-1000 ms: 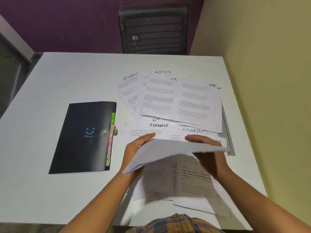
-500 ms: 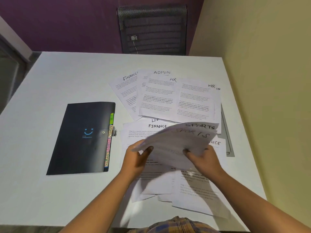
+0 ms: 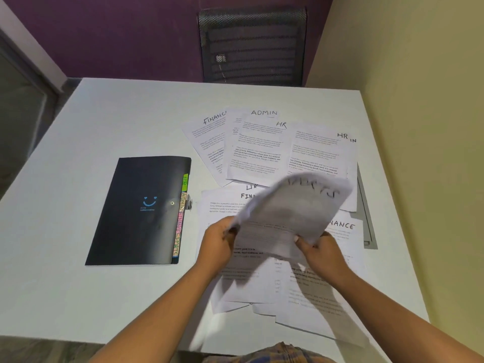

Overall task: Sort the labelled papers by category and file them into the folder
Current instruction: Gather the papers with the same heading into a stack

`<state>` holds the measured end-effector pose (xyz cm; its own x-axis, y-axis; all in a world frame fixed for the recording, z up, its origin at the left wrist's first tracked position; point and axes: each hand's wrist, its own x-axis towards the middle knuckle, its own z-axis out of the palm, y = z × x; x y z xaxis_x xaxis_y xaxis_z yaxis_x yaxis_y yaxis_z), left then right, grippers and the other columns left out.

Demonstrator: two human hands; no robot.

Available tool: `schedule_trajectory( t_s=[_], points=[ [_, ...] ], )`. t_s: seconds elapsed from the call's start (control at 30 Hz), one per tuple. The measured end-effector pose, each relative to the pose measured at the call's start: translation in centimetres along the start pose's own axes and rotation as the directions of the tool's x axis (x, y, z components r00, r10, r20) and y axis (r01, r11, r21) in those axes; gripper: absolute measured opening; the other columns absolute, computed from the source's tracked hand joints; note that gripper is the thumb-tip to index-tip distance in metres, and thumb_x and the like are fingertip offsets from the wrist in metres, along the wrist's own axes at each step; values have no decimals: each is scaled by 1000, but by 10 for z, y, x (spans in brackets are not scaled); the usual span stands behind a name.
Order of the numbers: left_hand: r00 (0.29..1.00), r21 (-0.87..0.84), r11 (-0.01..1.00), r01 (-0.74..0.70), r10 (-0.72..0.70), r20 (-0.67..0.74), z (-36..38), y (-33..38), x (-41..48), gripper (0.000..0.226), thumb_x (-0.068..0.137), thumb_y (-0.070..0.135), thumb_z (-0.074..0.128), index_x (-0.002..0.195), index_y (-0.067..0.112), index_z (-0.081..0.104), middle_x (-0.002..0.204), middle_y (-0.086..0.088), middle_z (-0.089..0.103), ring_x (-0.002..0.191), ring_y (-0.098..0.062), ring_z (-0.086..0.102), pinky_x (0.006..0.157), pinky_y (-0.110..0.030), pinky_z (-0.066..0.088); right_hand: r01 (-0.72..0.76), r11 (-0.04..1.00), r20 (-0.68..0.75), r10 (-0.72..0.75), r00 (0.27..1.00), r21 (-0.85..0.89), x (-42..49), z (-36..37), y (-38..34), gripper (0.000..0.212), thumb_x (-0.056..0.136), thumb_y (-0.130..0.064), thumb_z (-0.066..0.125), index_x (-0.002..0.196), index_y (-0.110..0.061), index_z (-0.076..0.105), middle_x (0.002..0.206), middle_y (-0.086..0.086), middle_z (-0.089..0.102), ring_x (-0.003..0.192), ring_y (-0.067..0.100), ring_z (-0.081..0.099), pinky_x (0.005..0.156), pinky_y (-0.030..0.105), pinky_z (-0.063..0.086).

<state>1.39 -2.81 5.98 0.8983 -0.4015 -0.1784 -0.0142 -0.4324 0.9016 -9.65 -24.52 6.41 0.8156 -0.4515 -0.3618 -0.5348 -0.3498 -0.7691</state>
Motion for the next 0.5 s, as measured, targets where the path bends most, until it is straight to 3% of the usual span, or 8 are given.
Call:
schedule_trajectory(
  t_s=[0.07,0.13,0.23,0.33,0.5],
  points=[
    [999,-75,996,40,-41,-4,-8,4,2,21,100,15,57,93,31,67,81,19,70,73,9,65,62,-9,49,40,997,-12,-40,999,66,-5,-7,-10,11,97,-24,63,99,-27,73,85,-21,75,77,-7,69,57,6,48],
    [997,-191,979,72,-75,-13,-13,6,1,19,101,14,55,104,27,69,97,9,76,90,-3,72,76,-23,57,59,992,-15,-58,998,113,-10,-10,-19,15,98,-26,62,92,-36,70,81,-30,74,77,-11,68,55,6,47],
    [992,-382,916,119,-128,3,-20,9,-11,20,102,16,53,115,20,68,110,-1,77,104,-19,72,86,-40,58,21,968,-43,-11,999,250,-15,-6,-30,14,100,-25,59,95,-26,72,85,-20,77,79,3,73,59,13,51],
    [979,-445,873,201,-189,70,-25,8,-25,22,101,33,54,118,32,67,115,5,75,106,-17,72,86,-39,59,-5,914,-42,24,999,406,-22,3,-42,17,101,-21,56,106,-21,72,86,-10,79,72,4,74,58,16,54],
    [961,-464,845,268,-270,62,-35,5,-38,18,100,32,56,113,33,69,110,7,76,99,-15,74,86,-38,59,-43,907,19,39,999,419,-27,21,-55,20,100,-24,57,116,-21,69,110,-3,76,104,20,71,92,43,55]
  ],
)
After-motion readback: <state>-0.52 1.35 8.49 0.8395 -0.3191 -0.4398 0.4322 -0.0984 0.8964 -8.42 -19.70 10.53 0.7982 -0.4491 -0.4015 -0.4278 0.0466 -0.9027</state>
